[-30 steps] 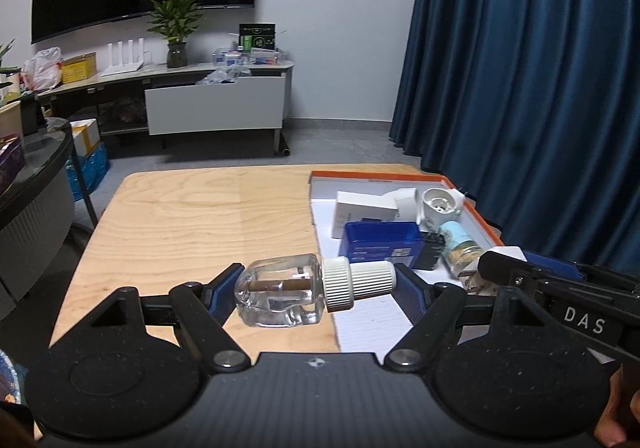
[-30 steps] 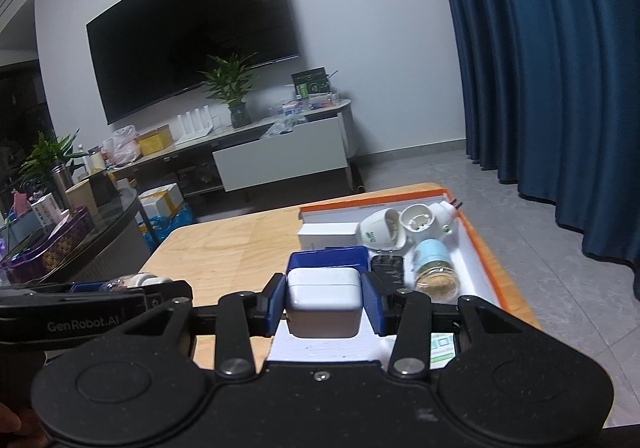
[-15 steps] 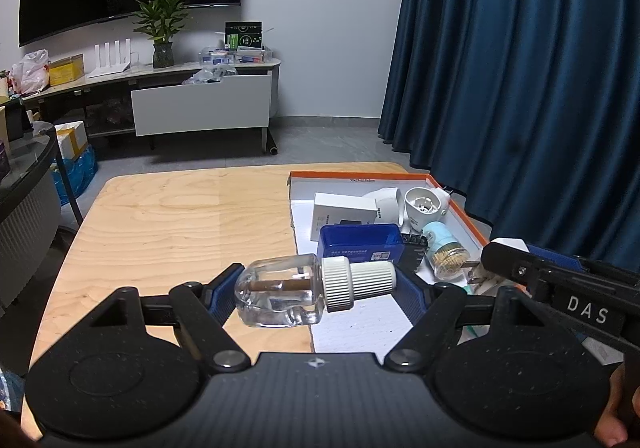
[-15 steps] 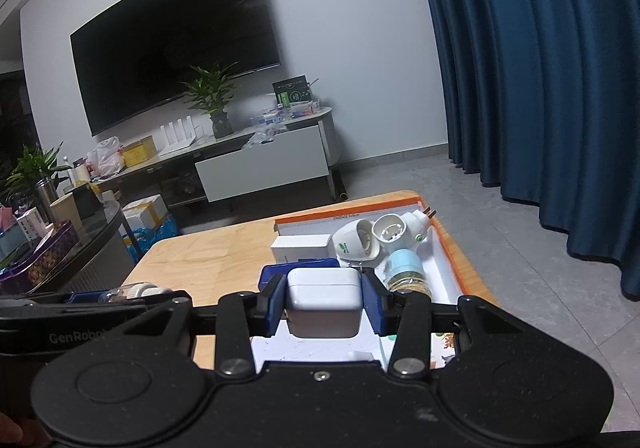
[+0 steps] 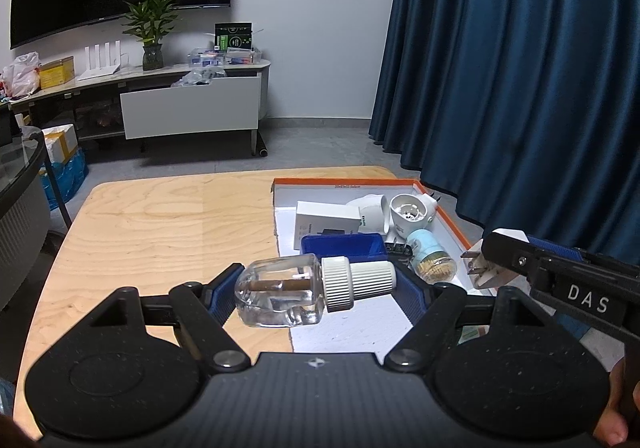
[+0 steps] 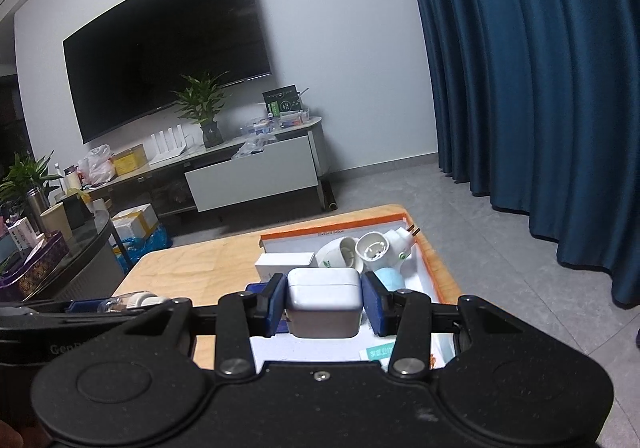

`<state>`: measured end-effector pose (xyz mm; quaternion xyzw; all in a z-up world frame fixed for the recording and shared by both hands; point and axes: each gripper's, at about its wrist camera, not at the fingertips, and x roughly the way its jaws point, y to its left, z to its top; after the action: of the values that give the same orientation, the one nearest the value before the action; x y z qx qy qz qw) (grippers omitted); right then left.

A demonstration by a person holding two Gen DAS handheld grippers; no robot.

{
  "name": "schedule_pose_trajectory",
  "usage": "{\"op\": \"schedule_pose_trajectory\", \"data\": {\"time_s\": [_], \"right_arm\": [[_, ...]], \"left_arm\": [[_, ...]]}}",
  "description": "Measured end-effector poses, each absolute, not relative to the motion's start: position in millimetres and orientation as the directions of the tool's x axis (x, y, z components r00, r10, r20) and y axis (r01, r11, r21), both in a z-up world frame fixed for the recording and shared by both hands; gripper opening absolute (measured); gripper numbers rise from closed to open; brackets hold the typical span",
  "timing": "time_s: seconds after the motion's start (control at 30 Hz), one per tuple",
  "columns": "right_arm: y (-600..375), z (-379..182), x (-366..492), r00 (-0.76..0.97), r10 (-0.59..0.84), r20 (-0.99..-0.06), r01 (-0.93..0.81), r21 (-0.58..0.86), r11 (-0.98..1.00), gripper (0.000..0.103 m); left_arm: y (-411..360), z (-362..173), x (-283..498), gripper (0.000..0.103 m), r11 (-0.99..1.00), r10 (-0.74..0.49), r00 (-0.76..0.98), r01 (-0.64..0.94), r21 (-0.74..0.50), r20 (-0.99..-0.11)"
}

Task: Organize rigid objects
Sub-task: 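Carry the glass diffuser and white cube plug over the orange-rimmed box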

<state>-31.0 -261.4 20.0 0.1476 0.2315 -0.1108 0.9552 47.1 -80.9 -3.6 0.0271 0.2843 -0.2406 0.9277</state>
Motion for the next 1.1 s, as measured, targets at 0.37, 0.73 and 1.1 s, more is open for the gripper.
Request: {"op": "schedule_pose_trajectory", "data": {"time_s": [0.37,0.73,1.1], "right_arm": [[-271,24,-29,0.869,-0.163,-0.467,0.297,0.229,0.927,0.051],[-276,24,-24,0.868,-0.169,-0.468,0.303,0.229,0.925,0.051],[-276,25,-24,0.867,-0.170,-0.468,0.304,0.229,0.925,0.051]], "left_arm": [[-91,-2,51,0.080,0.870,-0.452,0.708,0.485,-0.090,-0.543],[-99,-3,56,0.080,0.864,-0.457,0.700,0.496,-0.088,-0.549],[-104,-4,58,0.080,0.860,-0.461,0.695,0.504,-0.084,-0.552]]}}
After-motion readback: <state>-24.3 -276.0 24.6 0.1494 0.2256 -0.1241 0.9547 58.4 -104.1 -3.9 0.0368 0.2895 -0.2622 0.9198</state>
